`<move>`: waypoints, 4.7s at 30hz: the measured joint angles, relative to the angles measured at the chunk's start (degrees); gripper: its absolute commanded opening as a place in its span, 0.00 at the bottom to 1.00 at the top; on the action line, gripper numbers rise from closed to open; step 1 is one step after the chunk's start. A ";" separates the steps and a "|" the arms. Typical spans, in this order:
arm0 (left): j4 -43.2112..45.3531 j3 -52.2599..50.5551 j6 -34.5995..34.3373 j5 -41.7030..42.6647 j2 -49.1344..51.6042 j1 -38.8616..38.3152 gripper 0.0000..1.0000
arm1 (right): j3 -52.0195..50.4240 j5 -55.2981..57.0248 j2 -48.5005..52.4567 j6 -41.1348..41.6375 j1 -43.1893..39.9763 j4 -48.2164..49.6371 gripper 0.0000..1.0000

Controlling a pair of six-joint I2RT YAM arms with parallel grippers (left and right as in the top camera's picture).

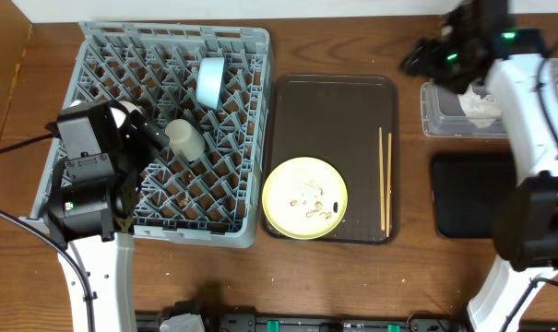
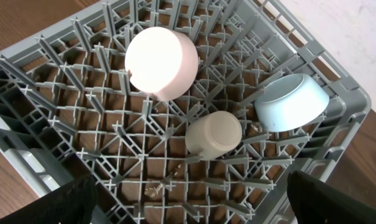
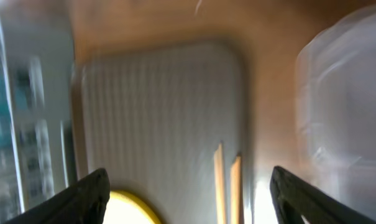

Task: Sort waste into correct bins and load items into the dishwasher
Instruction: 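Reach the right gripper to the chopsticks on the tray and grasp them, then carry the chopstick with the right gripper and drop it into the rack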

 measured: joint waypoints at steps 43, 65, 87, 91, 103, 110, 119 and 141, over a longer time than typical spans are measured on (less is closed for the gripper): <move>-0.04 0.00 0.00 0.00 0.04 0.00 0.98 | -17.64 23.04 -0.63 5.79 26.56 -1.42 0.56; -0.02 0.00 0.00 0.00 0.04 0.00 0.98 | -29.88 24.17 -0.72 11.17 20.61 6.60 0.44; -0.04 0.00 0.00 0.00 0.07 0.00 0.98 | -25.94 22.56 -2.45 14.58 20.50 6.36 0.01; 0.00 0.00 0.02 0.00 0.07 0.00 0.98 | -12.07 22.36 -2.43 13.29 20.46 5.25 0.01; -0.07 0.00 0.00 0.00 0.07 0.00 0.98 | -3.93 9.62 -0.13 23.06 29.55 38.21 0.01; -0.04 0.00 0.00 0.00 0.07 0.00 0.98 | -3.89 10.82 5.25 33.35 37.44 46.84 0.01; -0.04 0.00 0.00 0.00 0.07 0.00 0.98 | -3.89 14.01 7.45 34.60 35.95 43.78 0.01; -0.04 0.00 0.00 0.00 0.07 0.00 0.98 | -3.89 8.66 9.16 28.87 34.23 42.80 0.75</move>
